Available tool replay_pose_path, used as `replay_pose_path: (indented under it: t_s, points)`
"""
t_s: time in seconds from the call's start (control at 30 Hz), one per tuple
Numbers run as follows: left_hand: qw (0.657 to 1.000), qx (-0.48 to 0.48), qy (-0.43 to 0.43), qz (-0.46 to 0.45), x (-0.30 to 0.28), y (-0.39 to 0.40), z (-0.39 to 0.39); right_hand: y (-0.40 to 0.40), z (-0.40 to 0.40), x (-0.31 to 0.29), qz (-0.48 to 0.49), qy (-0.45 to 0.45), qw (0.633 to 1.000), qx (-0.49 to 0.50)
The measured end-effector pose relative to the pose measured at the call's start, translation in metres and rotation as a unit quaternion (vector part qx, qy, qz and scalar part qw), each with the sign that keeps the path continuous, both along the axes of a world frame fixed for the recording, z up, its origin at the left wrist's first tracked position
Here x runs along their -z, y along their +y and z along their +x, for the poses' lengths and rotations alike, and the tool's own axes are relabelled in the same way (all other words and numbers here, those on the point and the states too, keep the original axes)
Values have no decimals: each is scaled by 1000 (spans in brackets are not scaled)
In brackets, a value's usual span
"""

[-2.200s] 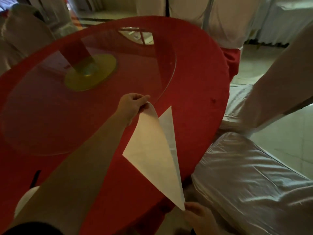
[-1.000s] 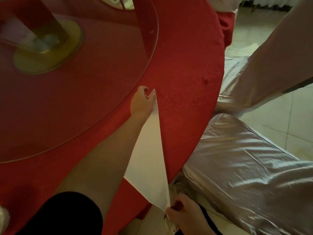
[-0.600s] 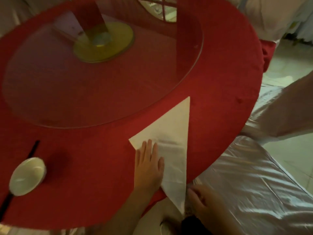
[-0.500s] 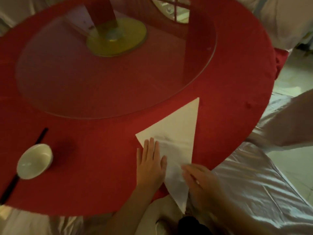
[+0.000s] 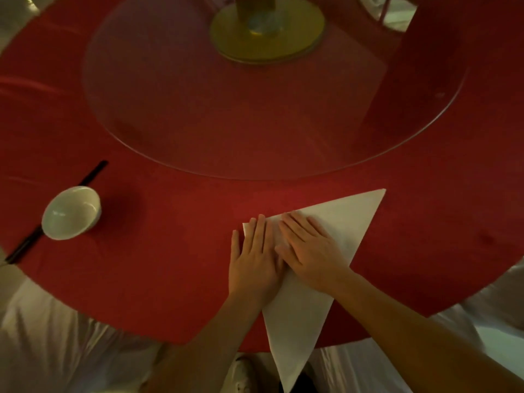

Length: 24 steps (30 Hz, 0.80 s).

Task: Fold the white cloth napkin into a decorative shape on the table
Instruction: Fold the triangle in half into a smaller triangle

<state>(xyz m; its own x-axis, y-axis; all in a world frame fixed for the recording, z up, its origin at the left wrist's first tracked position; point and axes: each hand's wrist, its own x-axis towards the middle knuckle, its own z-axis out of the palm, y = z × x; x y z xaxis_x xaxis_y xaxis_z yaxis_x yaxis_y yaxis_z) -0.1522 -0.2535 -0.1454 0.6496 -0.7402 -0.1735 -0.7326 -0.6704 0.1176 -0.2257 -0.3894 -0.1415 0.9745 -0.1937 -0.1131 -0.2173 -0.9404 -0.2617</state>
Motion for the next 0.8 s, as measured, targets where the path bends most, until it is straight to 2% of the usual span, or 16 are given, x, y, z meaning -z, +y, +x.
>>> replay_pose_path:
  t_s: [0.17, 0.4, 0.63, 0.8]
  points:
    - [999, -22, -1, -27, 4, -3, -1, -15, -5, 0, -32, 24, 999, -27]
    - [997, -73, -10, -16, 8, -6, -2, -50, -10, 1, -72, 47, 996, -30]
    - [996, -80, -23, -8, 13, -5, 0, -131, -24, 4, -109, 70, 990, 51]
    - [997, -74, -13, -2, 10, -5, 2, -136, -25, 4, -93, 76, 991, 55]
